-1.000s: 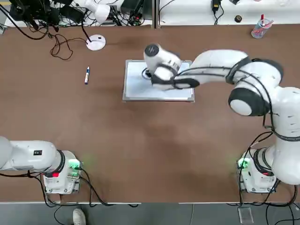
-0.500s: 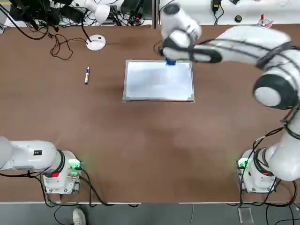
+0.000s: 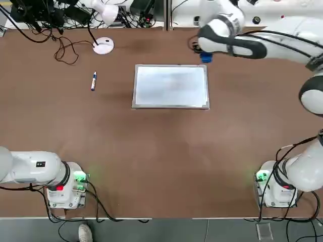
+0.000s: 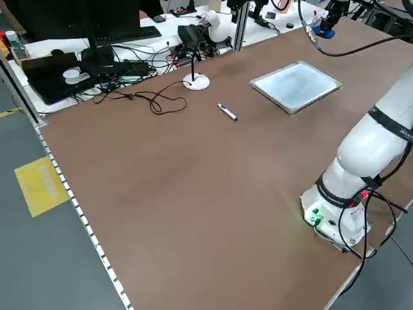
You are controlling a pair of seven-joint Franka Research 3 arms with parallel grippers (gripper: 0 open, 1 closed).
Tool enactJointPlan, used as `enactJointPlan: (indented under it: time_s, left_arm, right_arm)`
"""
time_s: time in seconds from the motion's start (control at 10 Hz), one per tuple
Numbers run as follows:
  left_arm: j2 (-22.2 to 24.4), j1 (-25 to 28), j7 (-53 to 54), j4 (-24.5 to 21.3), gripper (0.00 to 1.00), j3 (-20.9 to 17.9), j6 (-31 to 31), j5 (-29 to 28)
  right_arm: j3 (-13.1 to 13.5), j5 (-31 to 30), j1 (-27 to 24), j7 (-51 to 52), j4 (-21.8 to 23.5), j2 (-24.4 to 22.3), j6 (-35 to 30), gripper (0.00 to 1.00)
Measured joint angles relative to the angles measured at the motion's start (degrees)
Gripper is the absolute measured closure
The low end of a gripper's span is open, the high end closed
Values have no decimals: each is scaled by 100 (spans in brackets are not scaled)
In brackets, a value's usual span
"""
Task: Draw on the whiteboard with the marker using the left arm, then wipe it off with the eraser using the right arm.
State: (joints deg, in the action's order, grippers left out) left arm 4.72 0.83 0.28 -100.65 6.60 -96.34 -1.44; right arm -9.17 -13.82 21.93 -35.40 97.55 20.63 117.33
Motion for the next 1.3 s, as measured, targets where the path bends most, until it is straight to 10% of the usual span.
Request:
enactJointPlan:
  time_s: [1.3]
  left_arm:
    - [-16,1,0,-8,0,-1,0,0]
  right_arm:
    - [21,-694,-3286,1583,3481,-1078,3551,44]
